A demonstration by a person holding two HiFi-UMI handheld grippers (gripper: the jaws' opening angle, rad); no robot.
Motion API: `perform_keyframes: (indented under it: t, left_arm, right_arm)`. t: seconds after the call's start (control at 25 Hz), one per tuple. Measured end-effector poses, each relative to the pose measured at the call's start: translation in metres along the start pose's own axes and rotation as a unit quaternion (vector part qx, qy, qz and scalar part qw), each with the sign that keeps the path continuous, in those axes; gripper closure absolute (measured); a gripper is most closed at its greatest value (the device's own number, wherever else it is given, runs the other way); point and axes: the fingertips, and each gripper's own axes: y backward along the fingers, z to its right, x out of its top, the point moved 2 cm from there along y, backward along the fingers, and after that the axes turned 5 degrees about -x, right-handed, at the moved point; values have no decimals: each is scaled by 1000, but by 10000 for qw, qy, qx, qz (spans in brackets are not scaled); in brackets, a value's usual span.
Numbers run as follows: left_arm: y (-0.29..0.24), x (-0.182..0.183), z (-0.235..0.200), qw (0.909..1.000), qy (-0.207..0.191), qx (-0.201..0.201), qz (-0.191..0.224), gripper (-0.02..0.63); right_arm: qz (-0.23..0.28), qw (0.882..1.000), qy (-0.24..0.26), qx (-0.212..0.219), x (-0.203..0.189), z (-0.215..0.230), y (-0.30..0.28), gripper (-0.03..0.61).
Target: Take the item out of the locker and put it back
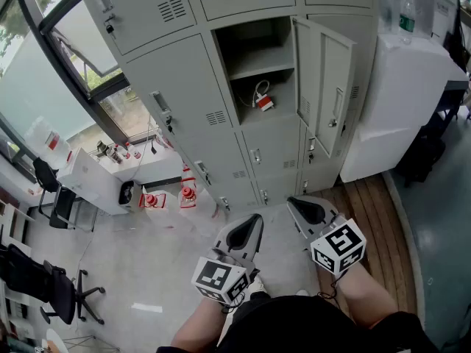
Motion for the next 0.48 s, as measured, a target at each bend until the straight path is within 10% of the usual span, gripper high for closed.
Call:
perform_keyframes:
  t: [0.48]
  left_arm:
    - [1, -2, -10, 10000, 39, -55, 37, 597]
  right_arm:
    - [105, 9999, 78, -98, 3, -4, -9, 526]
